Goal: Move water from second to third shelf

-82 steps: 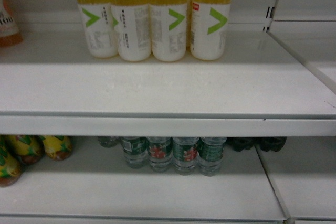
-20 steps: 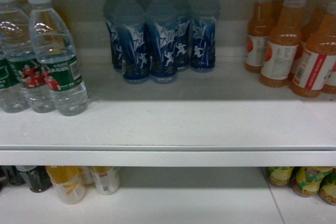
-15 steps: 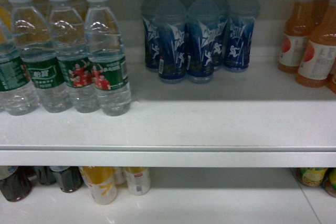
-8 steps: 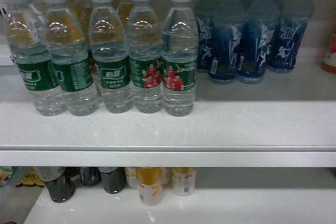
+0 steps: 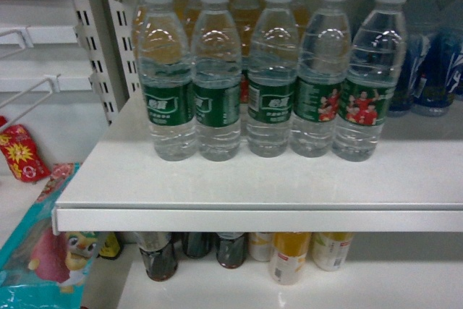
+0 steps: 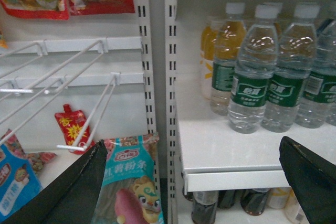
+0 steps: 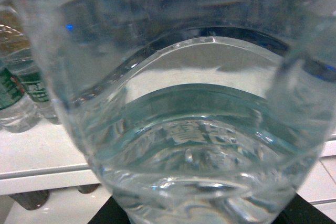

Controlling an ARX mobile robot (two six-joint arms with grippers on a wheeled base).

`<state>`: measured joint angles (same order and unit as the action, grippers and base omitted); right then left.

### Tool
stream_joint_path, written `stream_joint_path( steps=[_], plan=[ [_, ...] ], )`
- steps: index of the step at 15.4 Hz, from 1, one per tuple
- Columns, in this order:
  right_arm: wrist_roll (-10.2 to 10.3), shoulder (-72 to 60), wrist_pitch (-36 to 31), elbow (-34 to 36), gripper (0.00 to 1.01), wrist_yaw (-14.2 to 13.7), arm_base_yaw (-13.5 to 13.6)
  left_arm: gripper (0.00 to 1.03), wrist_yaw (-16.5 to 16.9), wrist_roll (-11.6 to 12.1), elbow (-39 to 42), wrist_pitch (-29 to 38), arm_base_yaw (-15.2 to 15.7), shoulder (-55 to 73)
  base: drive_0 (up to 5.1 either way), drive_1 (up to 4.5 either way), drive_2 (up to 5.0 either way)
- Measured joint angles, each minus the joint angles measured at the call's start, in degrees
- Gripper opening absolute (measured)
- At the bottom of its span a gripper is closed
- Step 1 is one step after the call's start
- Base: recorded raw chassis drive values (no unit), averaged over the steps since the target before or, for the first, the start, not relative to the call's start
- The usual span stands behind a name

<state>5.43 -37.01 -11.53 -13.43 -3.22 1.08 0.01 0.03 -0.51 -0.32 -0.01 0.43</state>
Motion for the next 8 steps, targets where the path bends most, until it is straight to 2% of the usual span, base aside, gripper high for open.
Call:
stream_joint_path(
  steps=[6,8],
  plan=[
    [0.0,0.1,-0.3,0.0,0.39,0.0,0.0,0.98,0.0,0.0,0.0,0.1,0.0,0.0,-5.0,2.47,2.5],
    [-0.1,0.1,-0.5,0.0,0.39,1.0,0.1,0.98,-0.3,0.0,0.0,-0.1,0.0,0.0,-5.0,2.47,2.5]
  ],
)
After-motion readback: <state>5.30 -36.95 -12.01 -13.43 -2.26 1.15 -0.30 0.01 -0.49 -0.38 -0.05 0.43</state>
